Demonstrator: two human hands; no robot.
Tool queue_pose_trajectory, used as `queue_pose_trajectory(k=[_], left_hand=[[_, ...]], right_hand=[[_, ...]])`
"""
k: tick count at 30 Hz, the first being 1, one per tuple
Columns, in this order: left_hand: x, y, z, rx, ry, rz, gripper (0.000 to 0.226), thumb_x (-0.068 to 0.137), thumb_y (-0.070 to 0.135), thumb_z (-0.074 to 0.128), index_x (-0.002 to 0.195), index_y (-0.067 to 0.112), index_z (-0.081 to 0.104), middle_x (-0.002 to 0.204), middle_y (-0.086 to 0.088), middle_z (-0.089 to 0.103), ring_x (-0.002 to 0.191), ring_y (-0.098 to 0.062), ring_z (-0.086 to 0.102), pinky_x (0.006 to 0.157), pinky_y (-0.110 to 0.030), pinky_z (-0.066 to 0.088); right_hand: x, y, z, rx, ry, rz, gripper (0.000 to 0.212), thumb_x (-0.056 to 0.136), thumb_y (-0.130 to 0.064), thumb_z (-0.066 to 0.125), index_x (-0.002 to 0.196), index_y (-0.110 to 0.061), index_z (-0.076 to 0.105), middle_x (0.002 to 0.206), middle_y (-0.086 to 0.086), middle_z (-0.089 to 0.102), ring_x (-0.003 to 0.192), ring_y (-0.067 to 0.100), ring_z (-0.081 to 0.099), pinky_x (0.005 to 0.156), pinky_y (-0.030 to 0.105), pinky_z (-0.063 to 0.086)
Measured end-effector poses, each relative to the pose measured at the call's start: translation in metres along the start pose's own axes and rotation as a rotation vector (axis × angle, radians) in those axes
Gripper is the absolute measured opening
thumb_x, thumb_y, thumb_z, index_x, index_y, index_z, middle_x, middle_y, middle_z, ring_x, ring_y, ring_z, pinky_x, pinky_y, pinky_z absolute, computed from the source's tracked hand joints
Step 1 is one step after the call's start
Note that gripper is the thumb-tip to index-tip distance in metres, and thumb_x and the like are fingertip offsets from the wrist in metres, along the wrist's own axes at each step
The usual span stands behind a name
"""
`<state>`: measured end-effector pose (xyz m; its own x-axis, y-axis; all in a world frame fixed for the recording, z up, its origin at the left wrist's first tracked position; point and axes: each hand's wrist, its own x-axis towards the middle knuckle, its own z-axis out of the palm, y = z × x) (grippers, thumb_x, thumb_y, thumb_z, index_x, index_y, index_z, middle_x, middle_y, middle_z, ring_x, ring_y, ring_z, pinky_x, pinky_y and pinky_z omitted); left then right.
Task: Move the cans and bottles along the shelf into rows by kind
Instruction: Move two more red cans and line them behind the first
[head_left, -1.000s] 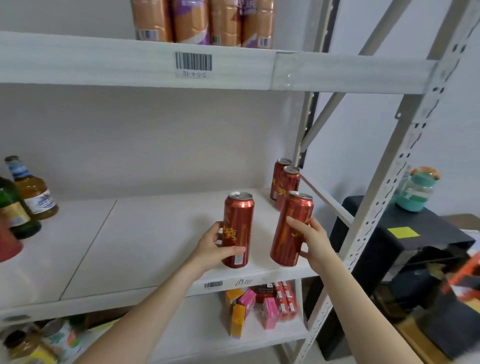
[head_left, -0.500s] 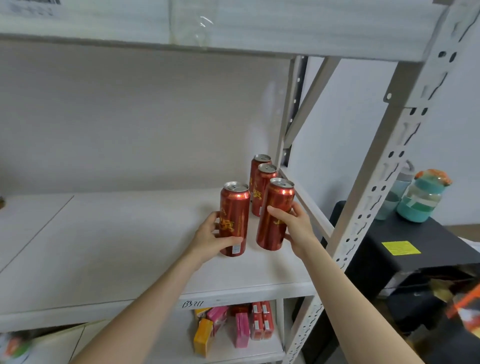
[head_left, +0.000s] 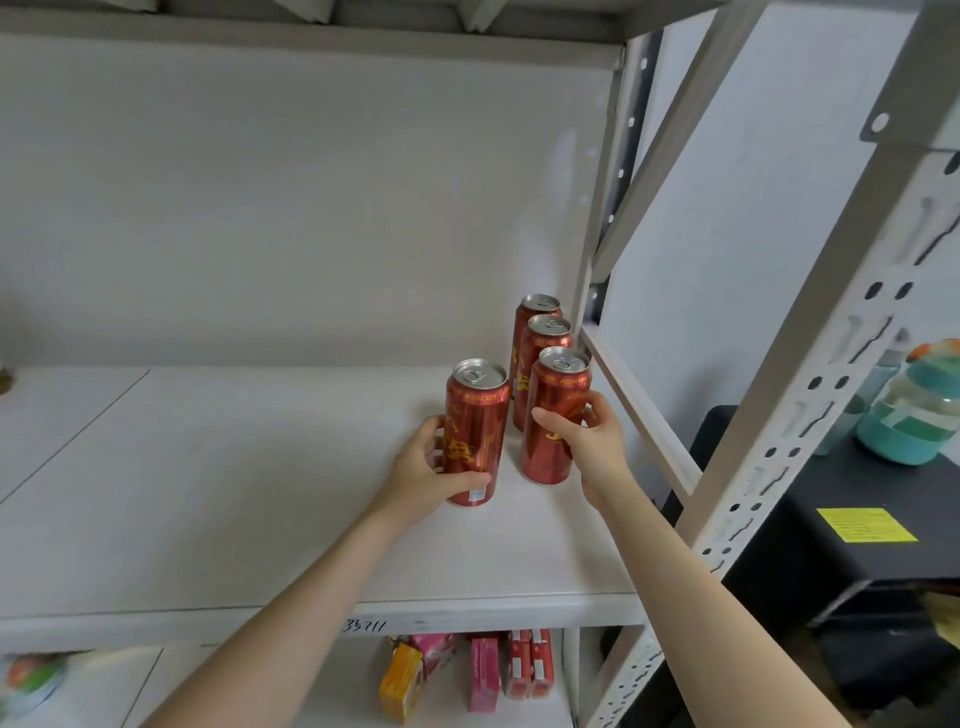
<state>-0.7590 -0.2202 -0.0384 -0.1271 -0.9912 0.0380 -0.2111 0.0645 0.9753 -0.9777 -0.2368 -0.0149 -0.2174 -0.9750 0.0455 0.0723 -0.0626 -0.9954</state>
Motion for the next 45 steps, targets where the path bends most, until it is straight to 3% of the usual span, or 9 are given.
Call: queue_pose_trajectory(k=[7,13,21,25,31,34,38,42,45], left_hand=[[0.004,-0.006,-0.003,-0.005,0.000,0.015,0.068,0.066,0.009,0.090,0.122,0.028,0.055,0.115,0.007,0.068,0.104,-0.007,0.066,0.073,-0.012,0.051],[0.002,-0.008,-0.004,-0.015,-0.015,0.022,0.069,0.066,0.012,0.090,0.123,0.029,0.054,0.116,0.008,0.067,0.100,-0.002,0.067,0.075,-0.011,0.051],[-0.003,-0.012,-0.014,-0.020,-0.024,-0.018,0.087,0.055,0.017,0.091,0.131,0.029,0.051,0.117,0.002,0.065,0.100,-0.004,0.068,0.076,-0.013,0.052],[-0.001,-0.015,-0.017,0.036,-0.038,-0.023,0.071,0.064,0.002,0.090,0.124,0.019,0.056,0.116,-0.007,0.068,0.096,-0.013,0.071,0.078,-0.020,0.056],[-0.006,-0.010,-0.010,0.058,-0.096,-0.015,0.067,0.065,0.000,0.089,0.122,0.011,0.057,0.113,-0.005,0.067,0.088,-0.006,0.071,0.072,-0.016,0.054],[-0.012,-0.007,0.000,0.061,-0.127,-0.018,0.067,0.065,0.000,0.088,0.123,0.011,0.056,0.112,-0.006,0.067,0.090,-0.006,0.070,0.073,-0.016,0.054],[-0.018,-0.007,0.019,0.041,-0.172,-0.015,0.069,0.064,0.002,0.090,0.122,0.013,0.056,0.114,-0.009,0.067,0.100,-0.020,0.069,0.085,-0.029,0.058],[-0.020,-0.006,0.040,0.022,-0.232,-0.016,0.070,0.063,0.004,0.091,0.122,0.019,0.056,0.111,-0.001,0.066,0.090,-0.003,0.070,0.073,-0.017,0.054],[-0.019,-0.004,0.056,0.013,-0.259,-0.007,0.072,0.062,0.008,0.092,0.123,0.023,0.056,0.113,0.000,0.066,0.094,-0.006,0.070,0.075,-0.017,0.055]], right_hand=[[0.013,0.007,-0.001,-0.019,0.006,-0.011,0.073,0.063,-0.032,0.090,0.127,-0.023,0.056,0.120,-0.002,0.064,0.111,0.018,0.062,0.093,0.042,0.054],[0.019,0.008,-0.001,-0.048,-0.014,-0.025,0.079,0.059,-0.039,0.088,0.129,-0.023,0.054,0.124,0.000,0.062,0.115,0.023,0.060,0.099,0.049,0.052],[-0.001,0.011,-0.007,-0.065,0.080,0.020,0.079,0.071,-0.041,0.087,0.137,-0.028,0.044,0.124,-0.005,0.056,0.106,0.011,0.058,0.070,0.019,0.044],[-0.032,0.020,-0.007,-0.145,0.260,-0.098,0.054,0.065,-0.058,0.083,0.107,-0.040,0.052,0.107,-0.011,0.061,0.099,0.006,0.060,0.077,0.024,0.049],[-0.057,0.012,0.005,-0.270,-0.004,-0.147,0.071,0.054,-0.075,0.078,0.112,-0.039,0.058,0.106,-0.017,0.067,0.094,-0.003,0.064,0.075,0.017,0.051],[-0.065,0.002,0.008,-0.246,-0.110,-0.152,0.077,0.056,-0.066,0.082,0.124,-0.037,0.056,0.111,-0.015,0.067,0.098,-0.003,0.064,0.074,0.013,0.053],[-0.074,-0.007,0.001,-0.207,-0.155,-0.154,0.059,0.073,-0.035,0.086,0.126,-0.032,0.060,0.109,-0.007,0.070,0.097,0.006,0.066,0.081,0.022,0.056],[-0.084,-0.010,-0.019,-0.186,-0.115,-0.132,0.048,0.080,-0.025,0.081,0.124,-0.025,0.062,0.113,-0.003,0.070,0.107,0.013,0.064,0.094,0.036,0.054],[-0.088,-0.010,-0.032,-0.157,-0.075,-0.118,0.047,0.081,-0.023,0.080,0.125,-0.023,0.062,0.116,-0.003,0.069,0.109,0.012,0.063,0.096,0.037,0.053]])
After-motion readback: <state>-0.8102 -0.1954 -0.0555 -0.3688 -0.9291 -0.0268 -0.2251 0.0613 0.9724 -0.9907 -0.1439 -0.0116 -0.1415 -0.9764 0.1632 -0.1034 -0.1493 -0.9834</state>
